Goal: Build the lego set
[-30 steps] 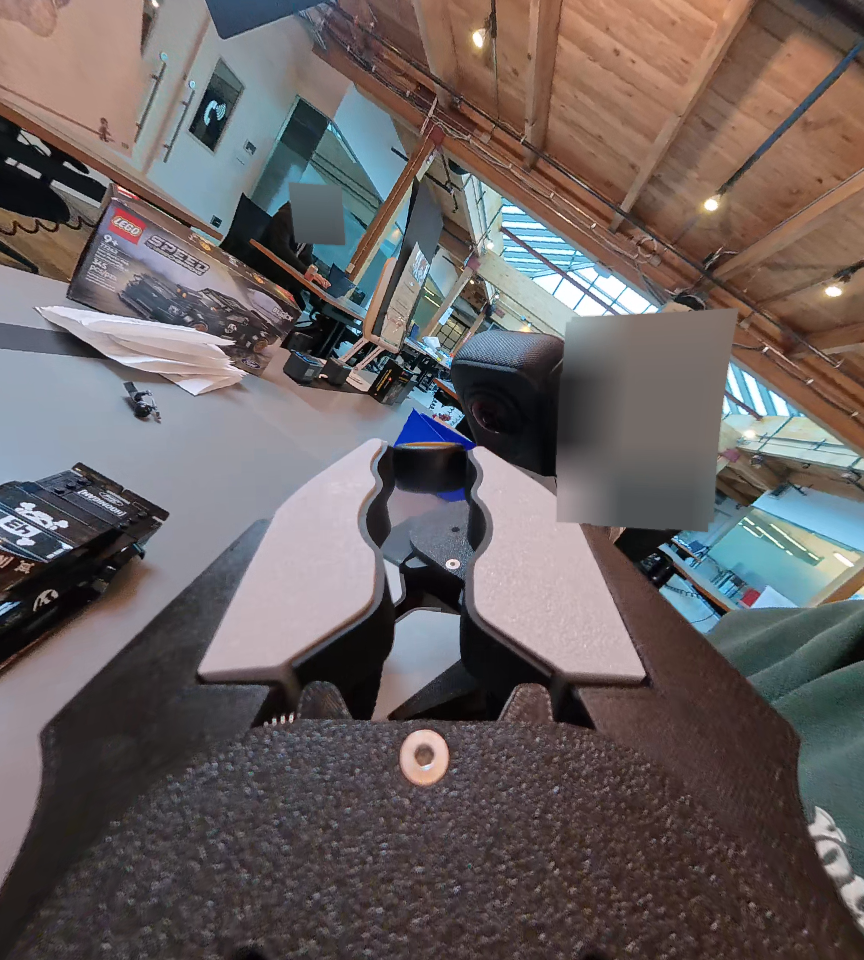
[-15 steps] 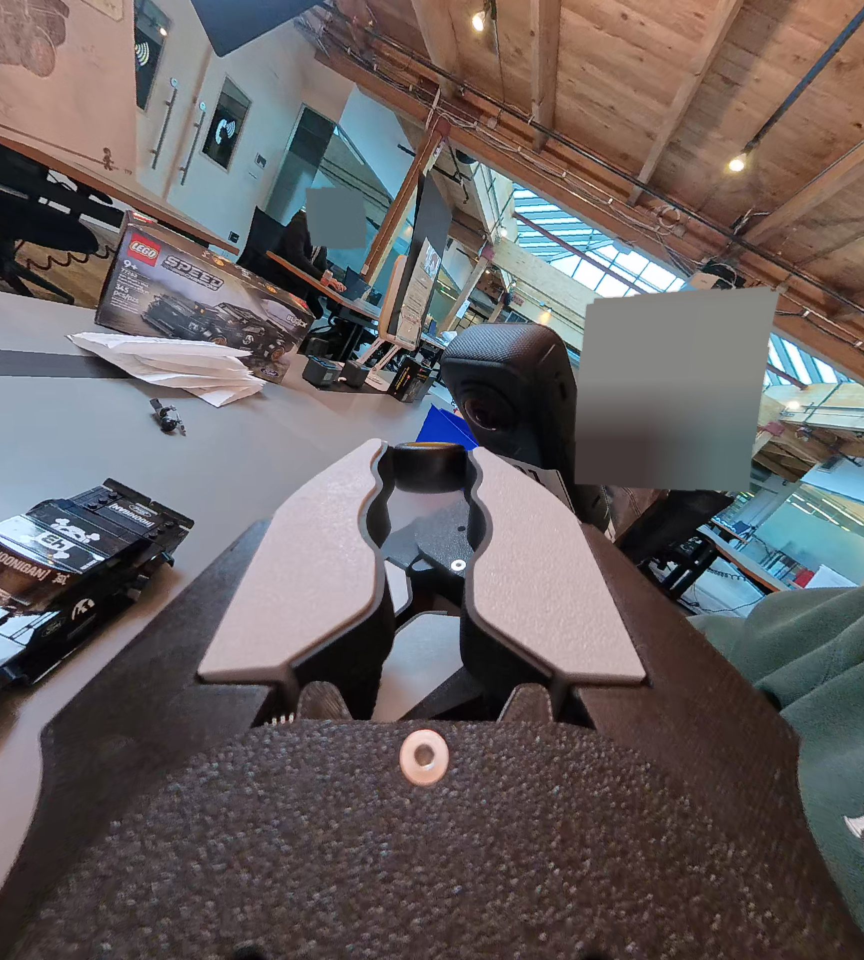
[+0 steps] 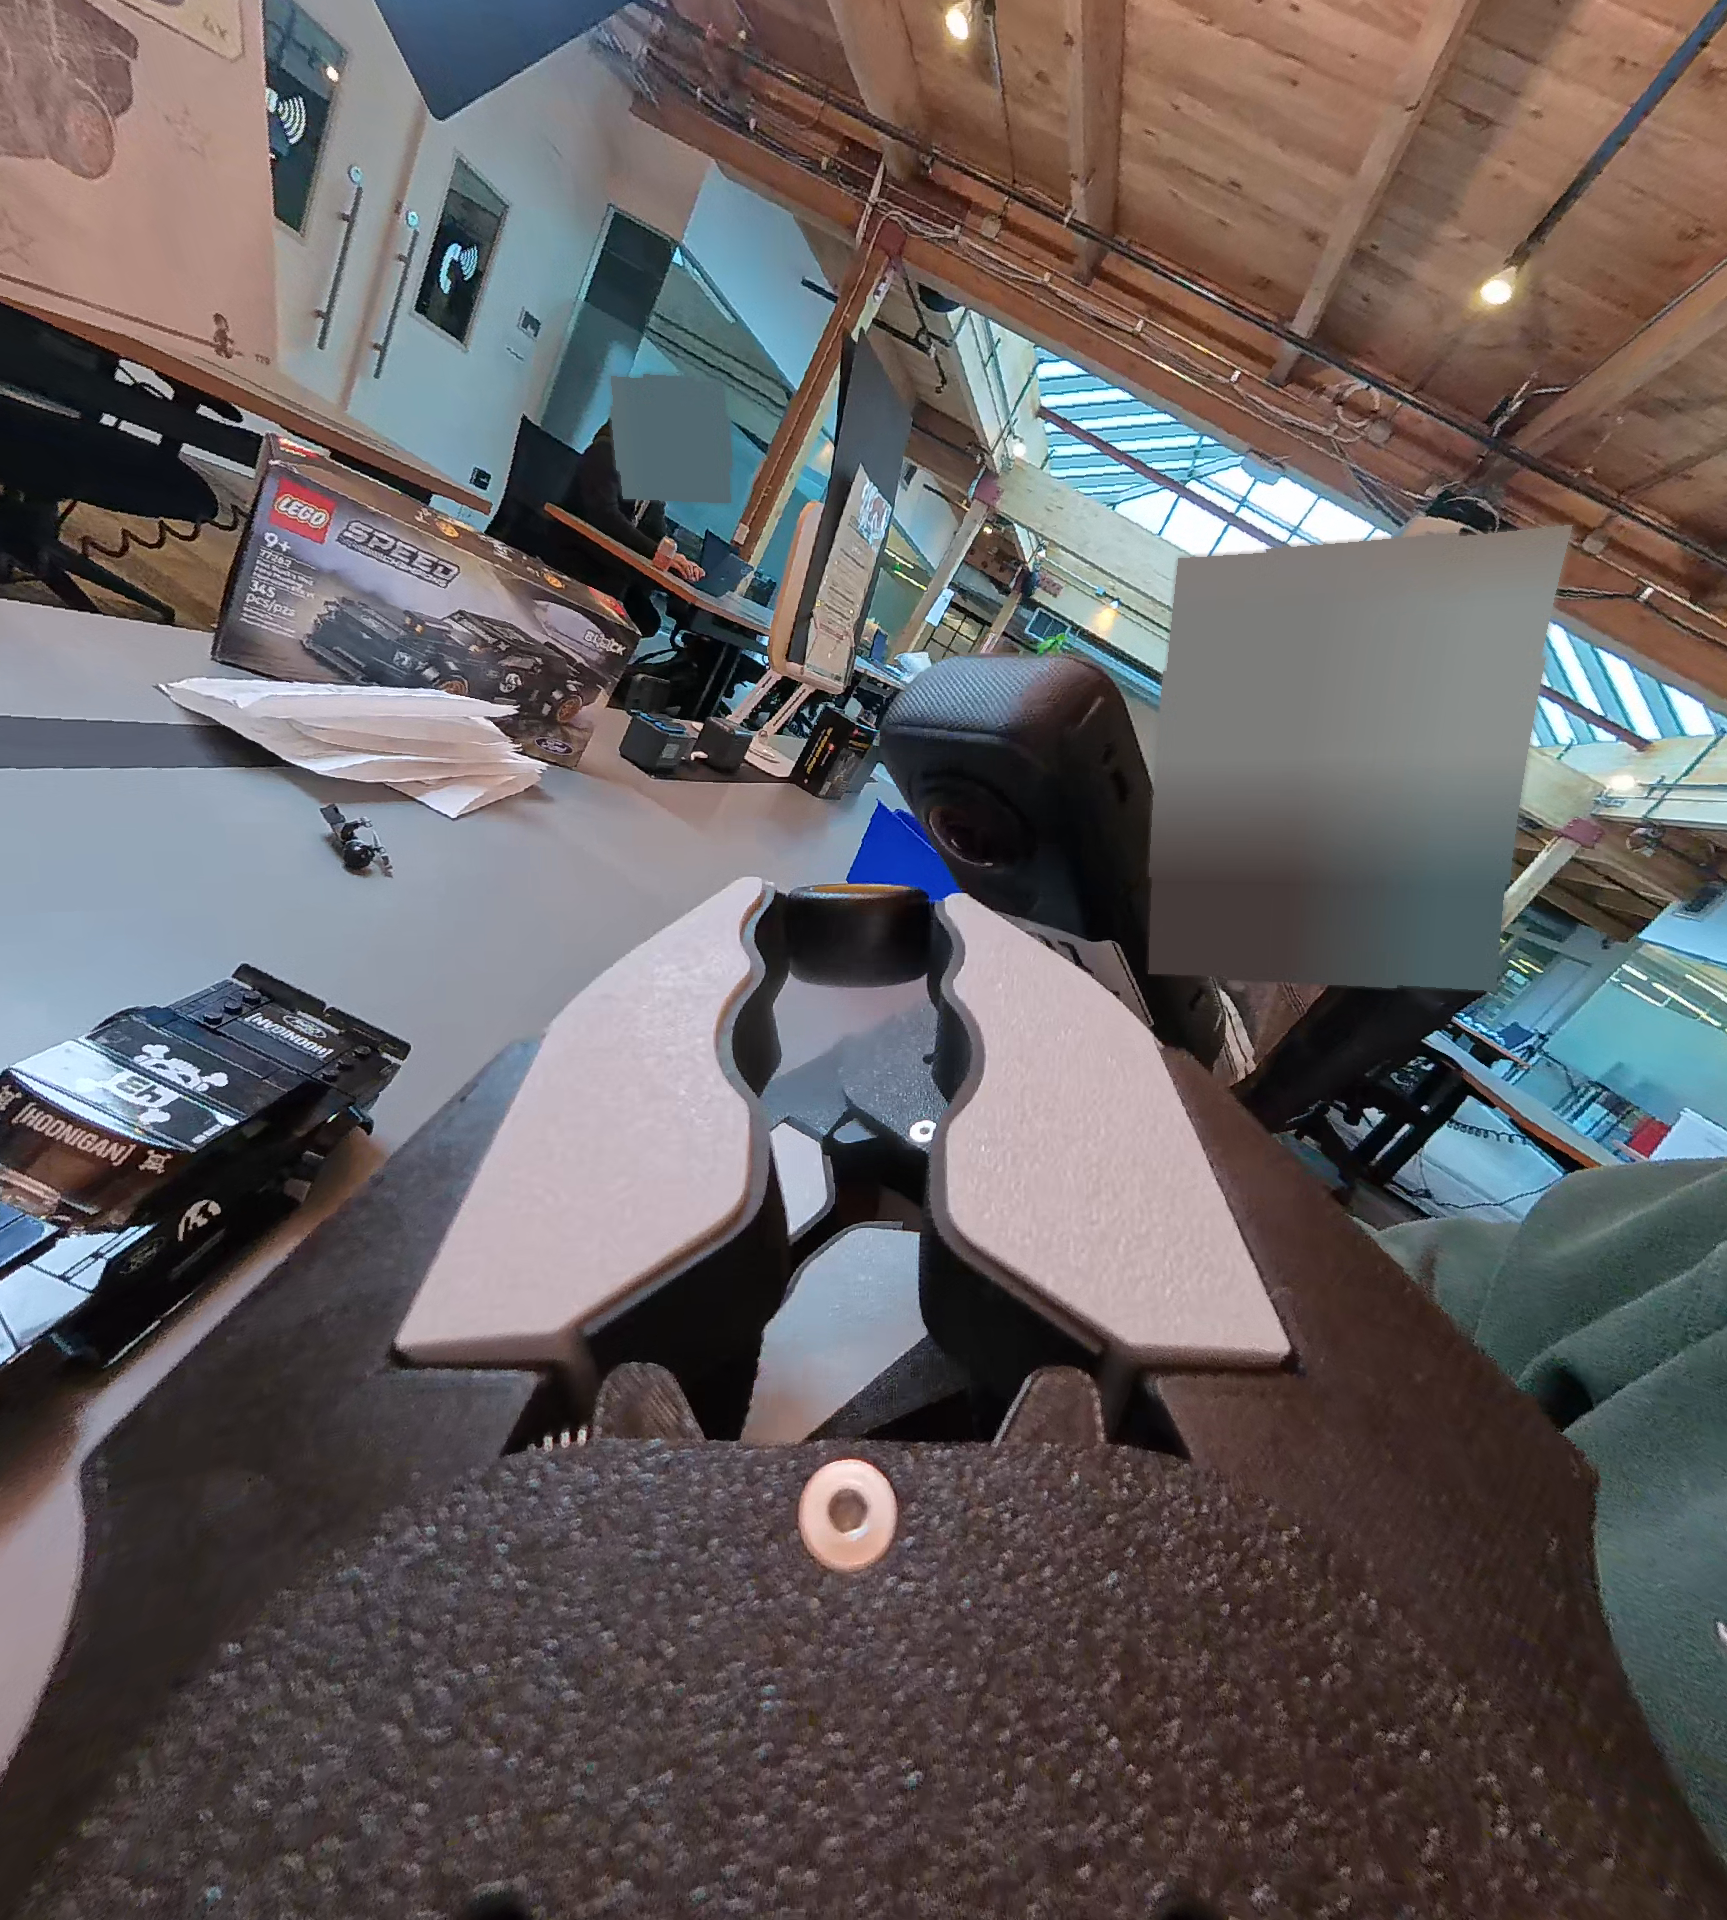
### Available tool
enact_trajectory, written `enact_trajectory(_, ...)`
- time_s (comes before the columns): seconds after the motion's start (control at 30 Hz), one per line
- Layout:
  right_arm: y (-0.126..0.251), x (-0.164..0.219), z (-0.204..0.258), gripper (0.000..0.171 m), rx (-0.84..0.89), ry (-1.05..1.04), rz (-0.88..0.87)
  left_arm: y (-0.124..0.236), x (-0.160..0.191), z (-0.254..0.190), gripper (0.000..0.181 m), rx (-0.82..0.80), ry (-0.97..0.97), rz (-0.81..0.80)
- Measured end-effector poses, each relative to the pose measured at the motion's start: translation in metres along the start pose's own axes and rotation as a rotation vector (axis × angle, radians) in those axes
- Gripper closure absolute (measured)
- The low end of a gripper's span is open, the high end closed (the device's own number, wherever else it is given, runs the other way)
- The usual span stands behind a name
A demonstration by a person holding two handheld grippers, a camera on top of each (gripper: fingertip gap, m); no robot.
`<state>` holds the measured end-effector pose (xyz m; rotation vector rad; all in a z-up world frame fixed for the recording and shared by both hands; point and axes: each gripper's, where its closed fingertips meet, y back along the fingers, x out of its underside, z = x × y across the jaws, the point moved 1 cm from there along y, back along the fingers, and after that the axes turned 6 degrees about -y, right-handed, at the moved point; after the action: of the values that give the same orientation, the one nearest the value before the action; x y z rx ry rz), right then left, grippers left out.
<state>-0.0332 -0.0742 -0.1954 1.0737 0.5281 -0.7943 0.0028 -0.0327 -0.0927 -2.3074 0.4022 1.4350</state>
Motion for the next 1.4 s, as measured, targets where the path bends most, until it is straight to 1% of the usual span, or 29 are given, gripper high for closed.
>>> enact_trajectory(0.03,0.001,0.0,0.0,0.171,-0.006,0.014,-0.008,0.001,-0.001,0.001,0.154,-0.002,-0.004,0.0)
enact_trajectory(0.1,0.007,0.001,0.0,0.171,-0.025,0.066,-0.041,0.005,-0.004,0.004,0.154,-0.009,-0.037,0.012)
enact_trajectory(0.17,0.019,0.003,-0.003,0.164,-0.043,0.146,-0.087,0.011,-0.004,0.011,0.154,-0.026,-0.092,0.049)
enact_trajectory(0.2,0.027,0.005,-0.006,0.163,-0.052,0.181,-0.107,0.016,-0.003,0.015,0.154,-0.031,-0.136,0.071)
enact_trajectory(0.27,0.044,0.01,-0.01,0.156,-0.104,0.218,-0.143,0.024,0.003,0.02,0.154,0.009,-0.219,0.103)
enact_trajectory(0.33,0.061,0.012,-0.007,0.152,-0.205,0.205,-0.176,0.031,0.016,0.019,0.155,0.089,-0.269,0.147)
enact_trajectory(0.4,0.074,0.012,-0.002,0.146,-0.318,0.155,-0.199,0.036,0.032,0.018,0.155,0.153,-0.361,0.188)
enact_trajectory(0.47,0.081,0.009,0.006,0.14,-0.434,0.069,-0.214,0.036,0.047,0.018,0.155,0.174,-0.46,0.216)
enact_trajectory(0.53,0.079,0.008,0.006,0.134,-0.467,0.002,-0.206,0.033,0.058,0.019,0.155,0.169,-0.536,0.231)
enact_trajectory(0.63,0.069,0.003,0.001,0.13,-0.441,-0.096,-0.211,0.026,0.064,0.02,0.155,0.131,-0.668,0.238)
enact_trajectory(0.7,0.063,-0.005,-0.006,0.132,-0.406,-0.179,-0.235,0.024,0.065,0.021,0.155,0.09,-0.769,0.247)
enact_trajectory(0.77,0.059,-0.01,-0.009,0.135,-0.369,-0.2,-0.255,0.023,0.068,0.025,0.155,0.04,-0.858,0.268)
enact_trajectory(0.87,0.047,-0.009,-0.016,0.143,-0.237,-0.159,-0.213,0.024,0.069,0.03,0.155,-0.015,-0.925,0.279)
enact_trajectory(0.97,0.038,-0.008,-0.02,0.146,-0.14,-0.09,-0.174,0.026,0.074,0.041,0.155,-0.074,-0.97,0.33)
enact_trajectory(1.07,0.036,-0.008,-0.022,0.146,-0.096,-0.012,-0.143,0.027,0.076,0.046,0.155,-0.097,-0.959,0.357)
enact_trajectory(1.1,0.038,-0.008,-0.026,0.146,-0.086,0.008,-0.13,0.028,0.08,0.051,0.149,-0.109,-0.933,0.391)
enact_trajectory(1.13,0.043,-0.01,-0.036,0.146,-0.052,0.029,-0.119,0.029,0.084,0.057,0.139,-0.12,-0.897,0.431)
enact_trajectory(1.17,0.052,-0.014,-0.053,0.146,0.008,0.055,-0.108,0.031,0.085,0.061,0.133,-0.13,-0.849,0.452)
enact_trajectory(1.2,0.063,-0.015,-0.077,0.146,0.08,0.082,-0.074,0.032,0.083,0.063,0.131,-0.135,-0.801,0.448)
enact_trajectory(1.27,0.08,-0.006,-0.134,0.146,0.208,0.11,0.08,0.037,0.078,0.066,0.135,-0.137,-0.725,0.422)
enact_trajectory(1.3,0.084,0.001,-0.16,0.146,0.235,0.112,0.144,0.039,0.077,0.066,0.136,-0.133,-0.694,0.413)
enact_trajectory(1.33,0.084,0.008,-0.18,0.146,0.221,0.116,0.195,0.04,0.075,0.067,0.137,-0.132,-0.671,0.406)
enact_trajectory(1.4,0.079,0.02,-0.204,0.146,0.178,0.105,0.255,0.04,0.074,0.068,0.14,-0.13,-0.656,0.406)
